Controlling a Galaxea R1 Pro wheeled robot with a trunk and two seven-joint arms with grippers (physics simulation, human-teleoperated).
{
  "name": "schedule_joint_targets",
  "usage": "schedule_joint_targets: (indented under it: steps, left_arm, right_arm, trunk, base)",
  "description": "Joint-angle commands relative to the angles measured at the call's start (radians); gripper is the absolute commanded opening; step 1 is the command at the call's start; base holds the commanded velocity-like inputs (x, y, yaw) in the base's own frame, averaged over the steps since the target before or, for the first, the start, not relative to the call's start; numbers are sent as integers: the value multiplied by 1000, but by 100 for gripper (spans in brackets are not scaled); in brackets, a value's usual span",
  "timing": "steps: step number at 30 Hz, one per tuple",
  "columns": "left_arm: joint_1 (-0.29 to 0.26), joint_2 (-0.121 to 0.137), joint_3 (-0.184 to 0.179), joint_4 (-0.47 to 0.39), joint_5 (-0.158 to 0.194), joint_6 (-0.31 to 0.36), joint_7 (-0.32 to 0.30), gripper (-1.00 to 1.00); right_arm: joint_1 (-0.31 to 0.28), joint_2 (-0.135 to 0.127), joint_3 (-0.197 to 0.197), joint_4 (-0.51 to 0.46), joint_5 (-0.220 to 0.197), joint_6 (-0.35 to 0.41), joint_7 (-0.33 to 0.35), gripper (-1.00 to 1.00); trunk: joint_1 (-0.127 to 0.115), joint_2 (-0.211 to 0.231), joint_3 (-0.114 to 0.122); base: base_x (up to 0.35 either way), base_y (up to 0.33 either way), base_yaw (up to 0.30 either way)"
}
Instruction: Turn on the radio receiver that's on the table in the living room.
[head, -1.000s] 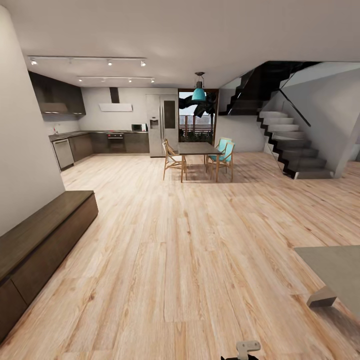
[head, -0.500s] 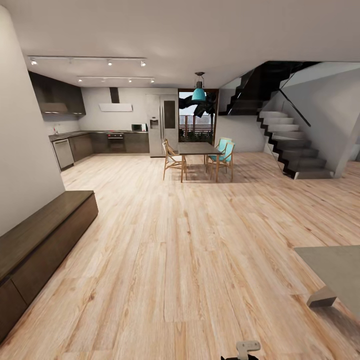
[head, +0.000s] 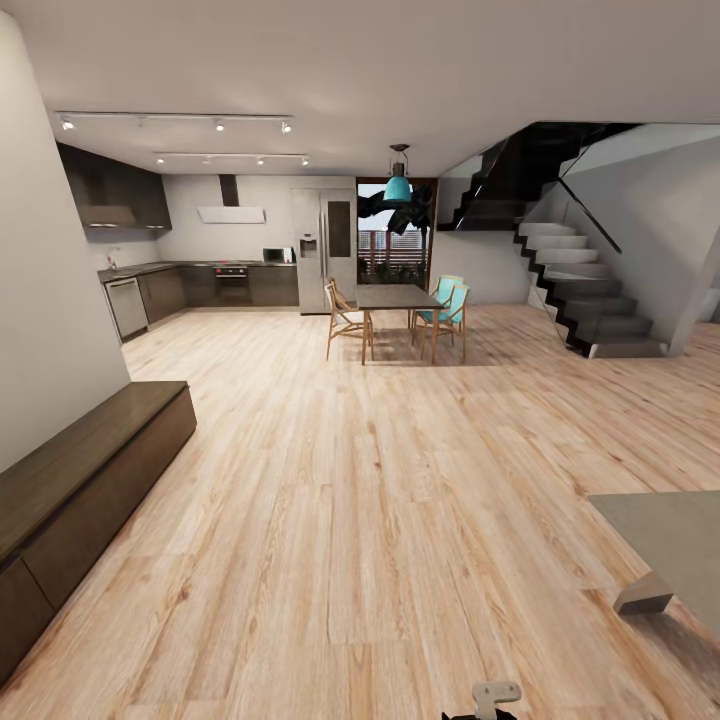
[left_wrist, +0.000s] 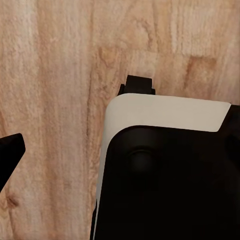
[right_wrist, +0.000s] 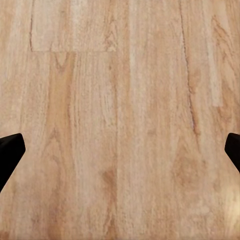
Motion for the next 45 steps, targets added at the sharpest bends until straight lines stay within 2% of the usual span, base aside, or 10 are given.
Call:
schedule_joint_targets:
  steps: [1, 45]
  left_arm:
    - [0, 0, 0, 0, 0, 0, 0, 100]
    - [0, 0, 0, 0, 0, 0, 0, 100]
  right_arm:
    - [0, 0, 0, 0, 0, 0, 0, 100]
    - [0, 0, 0, 0, 0, 0, 0, 100]
  trunk:
    - [0, 0, 0]
    - [0, 0, 0]
  base:
    - [0, 0, 0]
    - [0, 0, 0]
